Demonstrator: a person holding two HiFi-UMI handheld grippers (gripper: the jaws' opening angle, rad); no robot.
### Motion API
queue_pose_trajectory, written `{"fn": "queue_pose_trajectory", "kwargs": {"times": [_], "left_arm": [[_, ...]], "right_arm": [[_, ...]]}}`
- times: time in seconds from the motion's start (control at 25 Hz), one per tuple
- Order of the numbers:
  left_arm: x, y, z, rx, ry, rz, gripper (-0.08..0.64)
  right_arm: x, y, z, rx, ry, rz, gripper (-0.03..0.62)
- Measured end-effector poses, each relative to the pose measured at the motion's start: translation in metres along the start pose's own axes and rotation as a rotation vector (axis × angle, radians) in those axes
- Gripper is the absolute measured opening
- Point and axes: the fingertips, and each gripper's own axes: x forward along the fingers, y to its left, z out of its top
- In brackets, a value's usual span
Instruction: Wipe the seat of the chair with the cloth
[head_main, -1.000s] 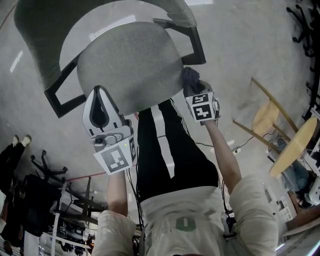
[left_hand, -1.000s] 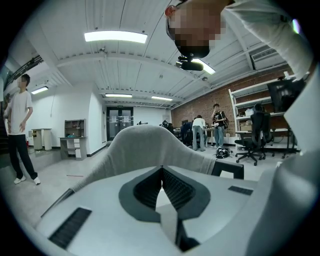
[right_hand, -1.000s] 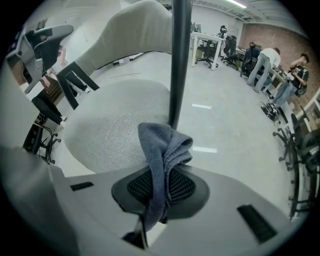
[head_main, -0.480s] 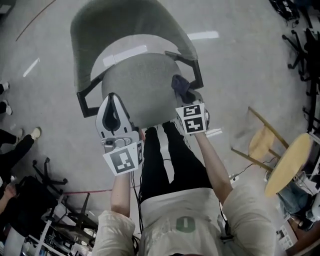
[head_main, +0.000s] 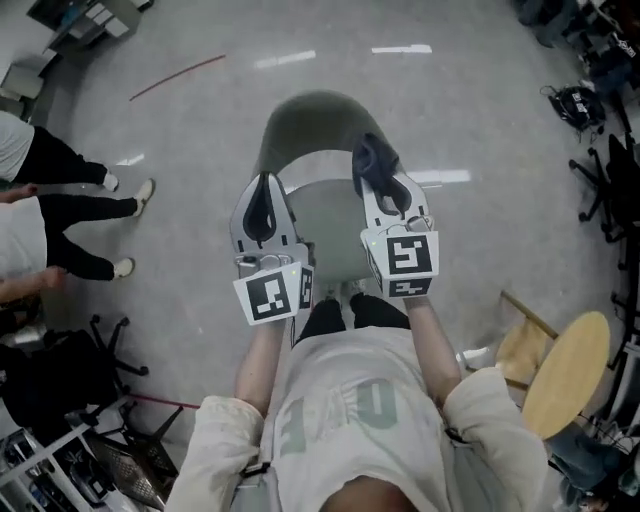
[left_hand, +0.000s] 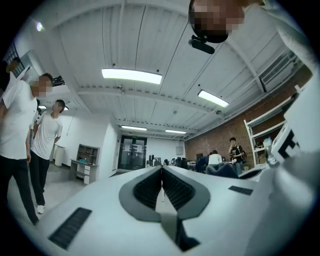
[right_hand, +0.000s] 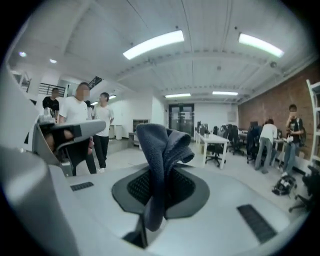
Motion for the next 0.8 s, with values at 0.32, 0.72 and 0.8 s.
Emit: {"fn": "queue_pose_trajectory", "kwargs": {"times": [0.32,0.72,0.8], "left_arm": [[-0.039,0.003,0.061,-0.004,-0.094,-0.022,0.015],[-0.055,0.017,0.077,0.016,-0.131,0.001,0.015],[-0.056,0.019,0.078,0.019,-0.136,0.003,0.015]], "right_arm": [[-0.066,0.058,0.107,-0.146,-0.265,0.059,0.049],[-0.073,0.085,0.106,-0.177,-0.273,0.099,0.049],[-0.073,0.088,0.11,-0.191,-0.277,0.103,0.049]]}}
